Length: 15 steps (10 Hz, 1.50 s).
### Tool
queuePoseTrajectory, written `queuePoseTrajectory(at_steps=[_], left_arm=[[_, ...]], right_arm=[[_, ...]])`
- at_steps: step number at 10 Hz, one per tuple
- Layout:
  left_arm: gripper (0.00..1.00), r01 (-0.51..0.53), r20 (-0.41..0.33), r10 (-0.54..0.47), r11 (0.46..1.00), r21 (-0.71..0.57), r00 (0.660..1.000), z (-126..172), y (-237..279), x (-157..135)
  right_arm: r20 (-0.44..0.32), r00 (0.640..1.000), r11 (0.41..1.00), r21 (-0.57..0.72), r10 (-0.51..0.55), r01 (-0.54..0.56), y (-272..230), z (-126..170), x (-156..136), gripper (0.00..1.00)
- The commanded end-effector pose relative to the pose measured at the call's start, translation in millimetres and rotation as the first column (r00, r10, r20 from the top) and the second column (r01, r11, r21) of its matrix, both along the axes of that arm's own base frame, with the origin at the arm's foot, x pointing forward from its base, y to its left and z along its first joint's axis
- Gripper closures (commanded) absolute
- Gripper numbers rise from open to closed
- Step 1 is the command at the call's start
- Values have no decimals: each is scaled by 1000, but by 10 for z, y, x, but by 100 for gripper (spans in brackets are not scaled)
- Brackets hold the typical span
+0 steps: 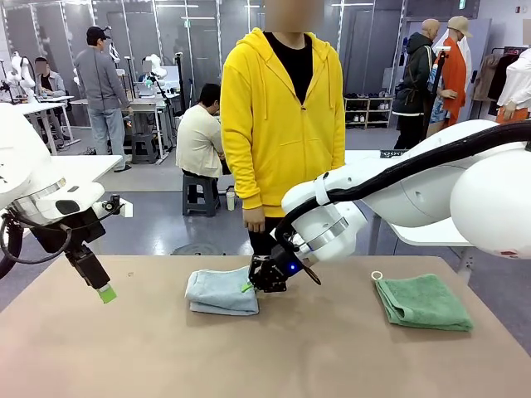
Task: Fold the towels and place them in the basket.
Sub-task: Stack the folded Towel with hook on the right side of the table.
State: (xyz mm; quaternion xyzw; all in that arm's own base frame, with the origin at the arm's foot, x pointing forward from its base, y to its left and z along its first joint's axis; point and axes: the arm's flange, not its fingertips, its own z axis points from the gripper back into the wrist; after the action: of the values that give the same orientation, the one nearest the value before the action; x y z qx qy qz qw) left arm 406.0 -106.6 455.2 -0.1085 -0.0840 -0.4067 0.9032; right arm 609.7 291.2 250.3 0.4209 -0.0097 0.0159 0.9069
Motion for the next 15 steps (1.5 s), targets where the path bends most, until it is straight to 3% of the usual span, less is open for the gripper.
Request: queuePoseTrajectory(at_steps=[1,7,8,11,15], left_arm=[[0,5,3,-5,1000,14,1000,5,10,18],[0,5,3,-5,1000,14,1000,5,10,18],[0,5,3,-5,1000,14,1000,5,10,18],[0,5,3,-5,1000,14,1000,5,10,18],[0,5,3,-5,1000,14,1000,5,10,18]], right_arm=[[-1,1000,1000,-5,-28,28,85,11,14,100],[2,1000,1000,-1,1,-1,23,3,-8,100],[1,1000,1000,0,3,-3,38,1,-15,94],[57,994,991,-103,91,-85,-50,767,-347,94],[119,989,975,-212,94,-67,-248,1219,-403,94]])
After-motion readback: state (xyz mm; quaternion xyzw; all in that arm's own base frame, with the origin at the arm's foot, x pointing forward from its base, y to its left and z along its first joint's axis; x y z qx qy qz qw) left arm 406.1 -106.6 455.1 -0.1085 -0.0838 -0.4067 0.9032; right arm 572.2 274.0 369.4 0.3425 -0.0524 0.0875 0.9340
